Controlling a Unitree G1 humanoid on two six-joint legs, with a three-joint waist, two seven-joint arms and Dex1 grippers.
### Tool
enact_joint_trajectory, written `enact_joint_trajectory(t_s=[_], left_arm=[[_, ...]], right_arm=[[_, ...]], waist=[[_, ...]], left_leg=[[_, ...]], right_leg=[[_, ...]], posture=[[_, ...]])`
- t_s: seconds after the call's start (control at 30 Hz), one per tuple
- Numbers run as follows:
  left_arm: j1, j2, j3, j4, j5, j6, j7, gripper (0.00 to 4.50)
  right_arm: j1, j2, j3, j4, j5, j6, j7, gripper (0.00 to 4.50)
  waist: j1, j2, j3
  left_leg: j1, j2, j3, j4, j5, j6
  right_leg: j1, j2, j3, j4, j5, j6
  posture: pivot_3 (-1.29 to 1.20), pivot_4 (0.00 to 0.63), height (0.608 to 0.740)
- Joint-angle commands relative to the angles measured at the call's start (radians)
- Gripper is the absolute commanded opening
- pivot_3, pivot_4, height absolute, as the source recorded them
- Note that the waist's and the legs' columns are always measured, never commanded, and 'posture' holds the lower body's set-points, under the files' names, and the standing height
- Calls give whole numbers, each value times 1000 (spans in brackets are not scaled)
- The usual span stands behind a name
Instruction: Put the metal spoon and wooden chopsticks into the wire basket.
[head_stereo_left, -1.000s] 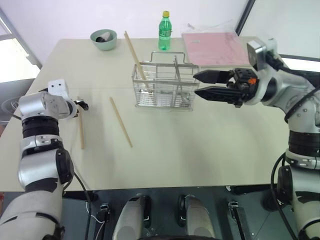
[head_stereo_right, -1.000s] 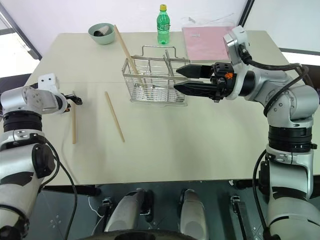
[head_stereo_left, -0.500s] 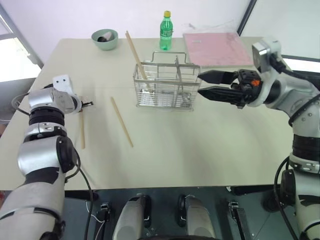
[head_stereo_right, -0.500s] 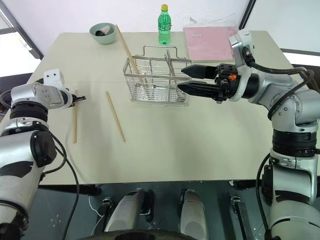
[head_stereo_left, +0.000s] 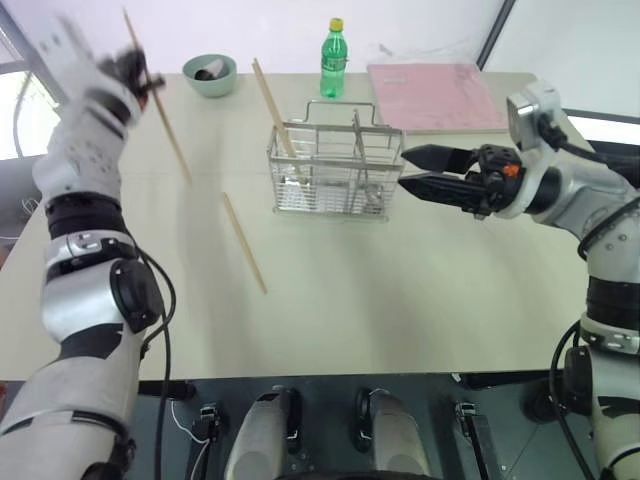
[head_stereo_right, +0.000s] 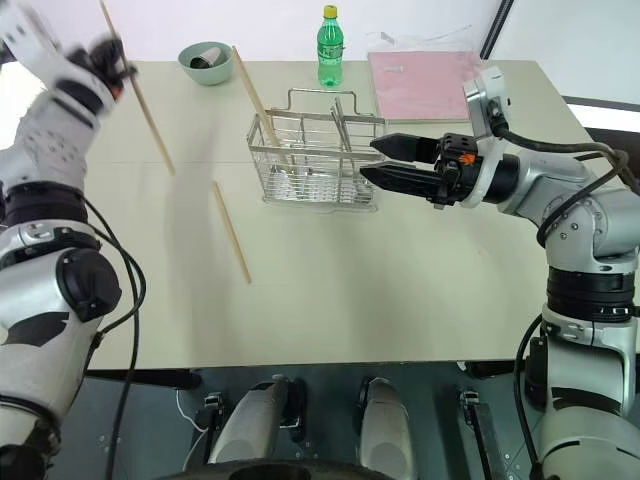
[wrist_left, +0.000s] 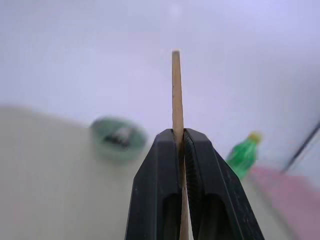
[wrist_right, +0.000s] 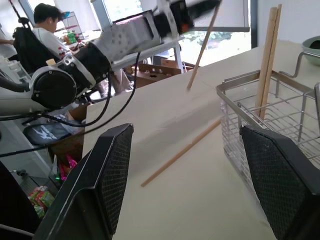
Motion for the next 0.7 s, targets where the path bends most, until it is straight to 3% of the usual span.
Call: enact_joint_trajectory(t_s=[0.03,0.33,0.7], left_arm=[[-60,-80,21,-70,-88,-14,5,66],[-118,-261,-73,-10,-38,-111,6,66],[-12,-340,-210,-50,77,-228,-43,66]], right_arm=[[20,8,-60,-74,51,6,-62,3497],[114,15,-146,-198,178,57,-214,3497],[106,5,-188,-182,263,65,-326,3497]], waist=[[-1,0,0],[-4,0,0],[0,0,0]], left_leg=[[0,0,-1,1,0,0],[-2,1,0,8,-1,9],[-2,1,0,10,-5,16]], right_leg=[[1,0,-1,0,0,0],[3,2,-2,1,1,2],[4,2,-2,1,1,2]], posture=[[0,150,686],[0,150,686],[0,150,686]])
